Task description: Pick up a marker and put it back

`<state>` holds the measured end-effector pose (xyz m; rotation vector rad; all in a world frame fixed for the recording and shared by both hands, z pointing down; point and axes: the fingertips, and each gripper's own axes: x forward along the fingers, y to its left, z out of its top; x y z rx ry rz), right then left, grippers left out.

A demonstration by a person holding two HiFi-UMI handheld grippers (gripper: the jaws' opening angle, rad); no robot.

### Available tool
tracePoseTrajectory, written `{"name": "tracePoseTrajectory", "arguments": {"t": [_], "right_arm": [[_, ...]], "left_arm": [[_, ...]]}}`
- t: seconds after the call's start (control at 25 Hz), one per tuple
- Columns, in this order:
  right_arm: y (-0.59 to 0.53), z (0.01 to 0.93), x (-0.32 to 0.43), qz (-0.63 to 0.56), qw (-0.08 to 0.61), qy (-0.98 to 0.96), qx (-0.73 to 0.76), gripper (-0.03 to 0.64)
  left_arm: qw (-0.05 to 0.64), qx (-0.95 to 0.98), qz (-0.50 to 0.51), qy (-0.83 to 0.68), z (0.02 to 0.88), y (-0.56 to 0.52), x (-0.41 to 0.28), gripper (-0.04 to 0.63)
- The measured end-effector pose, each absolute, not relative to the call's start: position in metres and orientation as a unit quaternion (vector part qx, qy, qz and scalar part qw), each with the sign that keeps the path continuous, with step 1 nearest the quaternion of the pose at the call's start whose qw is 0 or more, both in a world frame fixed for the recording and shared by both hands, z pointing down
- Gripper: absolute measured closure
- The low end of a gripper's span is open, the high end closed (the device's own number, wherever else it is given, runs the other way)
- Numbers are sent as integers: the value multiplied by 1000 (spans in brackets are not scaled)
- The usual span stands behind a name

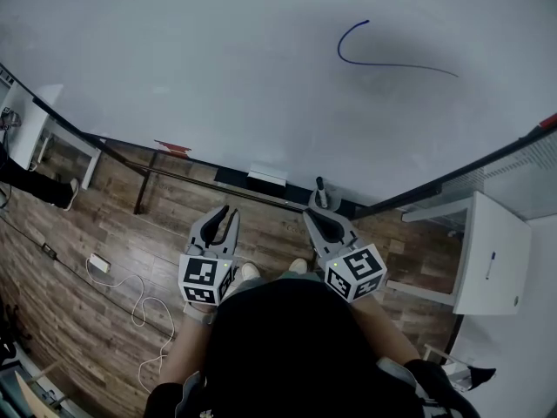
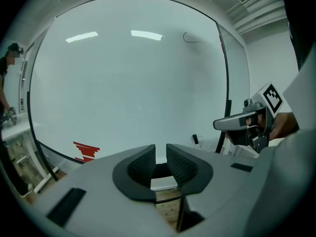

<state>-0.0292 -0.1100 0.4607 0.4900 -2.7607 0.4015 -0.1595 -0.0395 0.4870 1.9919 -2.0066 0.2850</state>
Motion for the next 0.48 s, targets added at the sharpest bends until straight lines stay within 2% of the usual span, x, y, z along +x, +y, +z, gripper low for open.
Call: {"name": "tracePoseTrajectory", "arguments": {"t": [0.48], "right_arm": [[-108, 467, -33, 135, 169, -962, 169, 589]], "left_arm": [[156, 704, 94, -687, 491, -44, -161, 514]]}}
